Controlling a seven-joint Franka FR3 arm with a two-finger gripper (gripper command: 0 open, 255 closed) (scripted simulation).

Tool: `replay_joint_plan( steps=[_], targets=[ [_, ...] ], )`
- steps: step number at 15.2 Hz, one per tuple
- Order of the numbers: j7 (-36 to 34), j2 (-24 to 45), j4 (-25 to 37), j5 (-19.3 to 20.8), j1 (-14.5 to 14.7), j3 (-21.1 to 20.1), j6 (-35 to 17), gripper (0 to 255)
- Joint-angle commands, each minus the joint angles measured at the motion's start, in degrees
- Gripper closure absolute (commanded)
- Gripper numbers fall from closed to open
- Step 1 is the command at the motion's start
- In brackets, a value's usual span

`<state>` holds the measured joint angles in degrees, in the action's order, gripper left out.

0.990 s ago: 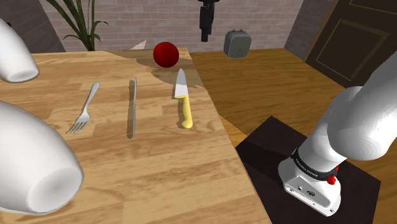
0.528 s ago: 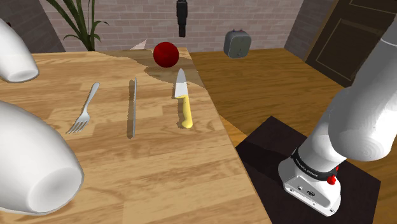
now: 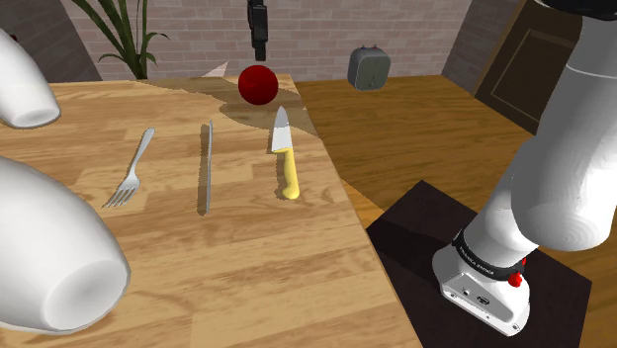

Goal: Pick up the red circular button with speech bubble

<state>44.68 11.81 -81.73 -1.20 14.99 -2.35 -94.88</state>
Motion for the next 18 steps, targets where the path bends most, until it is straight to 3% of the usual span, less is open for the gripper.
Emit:
replay_joint_plan(
  steps=[1, 5, 6, 15, 18],
  targets=[
    [0.0, -0.3, -1.9, 0.0, 0.1, -0.1, -1.7, 0],
    [0.1, -0.6, -4.3, 0.0, 0.1, -0.1, -3.8, 0],
    [0.0, -0.6, -4.4, 0.0, 0.1, -0.1, -3.8, 255],
    [0.1, -0.6, -4.3, 0.0, 0.1, -0.1, -3.8, 255],
    [0.0, -0.2, -1.5, 0.0, 0.1, -0.1, -1.3, 255]
  ],
)
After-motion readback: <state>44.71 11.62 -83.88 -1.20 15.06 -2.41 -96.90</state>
